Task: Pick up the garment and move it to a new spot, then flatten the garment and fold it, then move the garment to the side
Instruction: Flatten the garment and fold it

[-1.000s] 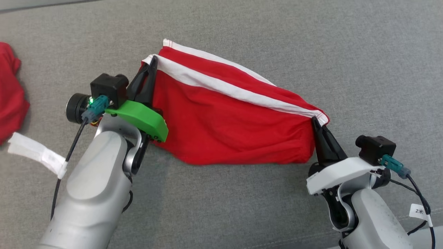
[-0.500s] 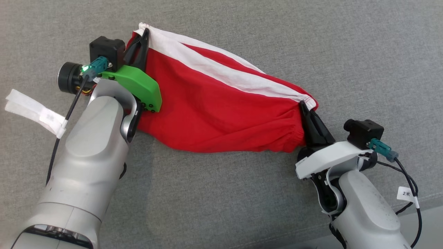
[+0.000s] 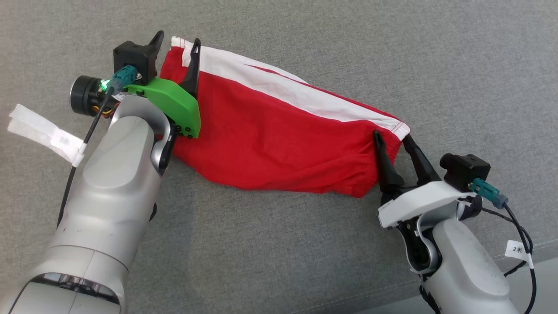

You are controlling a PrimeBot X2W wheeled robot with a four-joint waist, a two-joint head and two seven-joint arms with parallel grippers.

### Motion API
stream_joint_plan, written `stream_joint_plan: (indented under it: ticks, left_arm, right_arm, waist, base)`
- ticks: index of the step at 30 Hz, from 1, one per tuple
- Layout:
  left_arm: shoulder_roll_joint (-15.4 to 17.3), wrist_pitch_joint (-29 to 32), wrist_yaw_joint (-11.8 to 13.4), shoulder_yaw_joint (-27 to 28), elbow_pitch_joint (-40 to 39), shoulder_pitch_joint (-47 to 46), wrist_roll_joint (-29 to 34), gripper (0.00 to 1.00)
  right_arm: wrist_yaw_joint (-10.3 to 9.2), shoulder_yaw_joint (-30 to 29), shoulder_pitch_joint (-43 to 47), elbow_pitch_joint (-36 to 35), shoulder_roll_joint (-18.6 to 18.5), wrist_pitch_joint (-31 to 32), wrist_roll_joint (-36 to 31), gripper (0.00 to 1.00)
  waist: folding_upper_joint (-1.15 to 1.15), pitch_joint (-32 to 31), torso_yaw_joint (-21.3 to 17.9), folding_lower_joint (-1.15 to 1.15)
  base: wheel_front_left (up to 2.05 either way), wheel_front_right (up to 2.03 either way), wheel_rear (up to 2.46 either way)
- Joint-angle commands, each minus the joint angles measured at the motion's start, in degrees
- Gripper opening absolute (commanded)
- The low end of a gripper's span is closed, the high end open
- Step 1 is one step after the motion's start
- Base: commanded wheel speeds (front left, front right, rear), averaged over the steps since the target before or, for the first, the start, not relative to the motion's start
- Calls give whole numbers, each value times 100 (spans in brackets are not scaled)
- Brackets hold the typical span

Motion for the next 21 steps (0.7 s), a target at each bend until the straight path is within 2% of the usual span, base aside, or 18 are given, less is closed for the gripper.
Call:
stream_joint_plan:
  ticks: [1, 12, 18, 21]
  left_arm:
    - [24, -27, -27, 44, -47, -9, 15, 100]
    - [179, -14, -119, 308, -345, 771, -325, 100]
    - [126, 485, -170, 203, -256, 1254, -477, 100]
    - [118, 721, -109, 199, -216, 1404, -563, 100]
  right_arm:
    - [-10, -76, 129, -77, -20, -16, -74, 100]
    - [-10, -707, 976, -498, -19, -18, -780, 100]
    - [-10, -1041, 1358, -916, -17, 111, -1012, 100]
    - [-9, -1123, 1449, -1205, -16, 231, -1096, 100]
  waist:
    - [0, -82, 46, 0]
    - [0, -609, 271, 0]
    - [0, -881, 350, 0]
    - [0, -909, 335, 0]
  base:
    - [0, 0, 0]
    - [0, 0, 0]
    - [0, 0, 0]
    - [0, 0, 0]
